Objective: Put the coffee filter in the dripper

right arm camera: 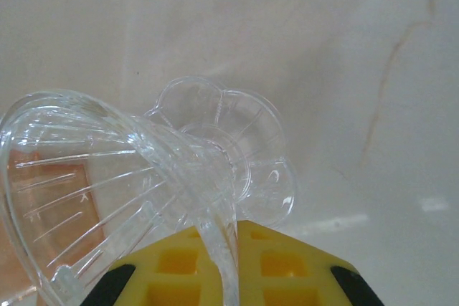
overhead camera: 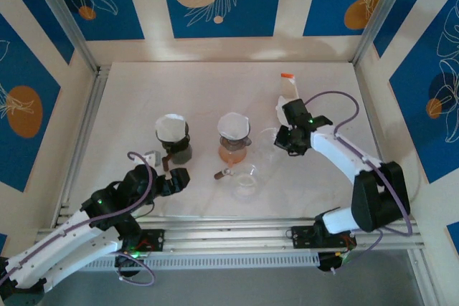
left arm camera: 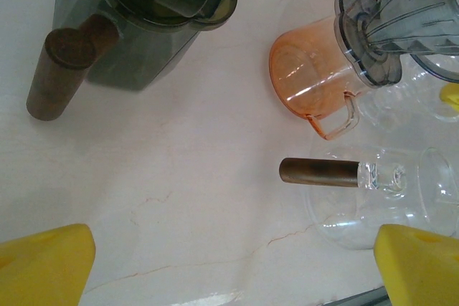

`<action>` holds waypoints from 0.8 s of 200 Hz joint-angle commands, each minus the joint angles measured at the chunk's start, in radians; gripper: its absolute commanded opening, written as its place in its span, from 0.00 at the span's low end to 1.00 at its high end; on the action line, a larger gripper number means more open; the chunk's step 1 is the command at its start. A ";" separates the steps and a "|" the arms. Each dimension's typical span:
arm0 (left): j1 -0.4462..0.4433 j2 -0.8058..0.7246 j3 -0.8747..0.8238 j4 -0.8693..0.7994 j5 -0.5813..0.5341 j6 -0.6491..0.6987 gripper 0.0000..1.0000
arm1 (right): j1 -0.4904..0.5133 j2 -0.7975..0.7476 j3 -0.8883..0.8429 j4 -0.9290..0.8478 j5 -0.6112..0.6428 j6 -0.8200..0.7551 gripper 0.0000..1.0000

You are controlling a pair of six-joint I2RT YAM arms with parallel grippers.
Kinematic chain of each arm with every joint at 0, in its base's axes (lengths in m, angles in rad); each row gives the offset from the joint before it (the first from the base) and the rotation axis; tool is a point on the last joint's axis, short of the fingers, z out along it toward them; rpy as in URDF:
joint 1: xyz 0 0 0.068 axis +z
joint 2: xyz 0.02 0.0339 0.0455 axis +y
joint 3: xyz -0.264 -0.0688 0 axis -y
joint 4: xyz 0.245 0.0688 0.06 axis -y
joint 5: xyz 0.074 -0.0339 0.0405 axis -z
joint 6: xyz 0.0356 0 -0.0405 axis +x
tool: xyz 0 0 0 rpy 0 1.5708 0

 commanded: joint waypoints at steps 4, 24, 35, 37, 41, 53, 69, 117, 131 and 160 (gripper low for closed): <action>0.010 0.000 0.042 0.007 -0.011 0.027 1.00 | 0.010 -0.138 -0.029 -0.079 0.031 -0.027 0.00; 0.010 0.009 0.048 0.008 -0.009 0.036 1.00 | 0.015 -0.256 -0.030 -0.148 0.028 -0.038 0.00; 0.010 0.018 0.053 0.013 -0.004 0.041 1.00 | 0.016 -0.317 -0.021 -0.192 0.025 -0.044 0.00; 0.010 0.020 0.054 0.014 -0.003 0.042 1.00 | 0.016 -0.327 -0.017 -0.202 0.024 -0.046 0.00; 0.010 0.024 0.056 0.016 -0.001 0.044 1.00 | 0.016 -0.348 -0.012 -0.220 0.020 -0.048 0.00; 0.010 0.034 0.062 0.019 0.004 0.045 1.00 | 0.015 -0.404 0.013 -0.274 0.001 -0.059 0.00; 0.010 0.042 0.064 0.026 0.007 0.045 1.00 | 0.020 -0.455 0.059 -0.336 -0.058 -0.081 0.00; 0.010 0.044 0.058 0.033 0.014 0.043 1.00 | 0.121 -0.447 0.185 -0.437 -0.307 -0.098 0.00; 0.010 0.043 0.056 0.034 0.016 0.040 1.00 | 0.165 -0.419 0.196 -0.419 -0.351 -0.083 0.00; 0.010 0.043 0.056 0.036 0.021 0.034 1.00 | 0.260 -0.319 0.225 -0.387 -0.335 -0.073 0.00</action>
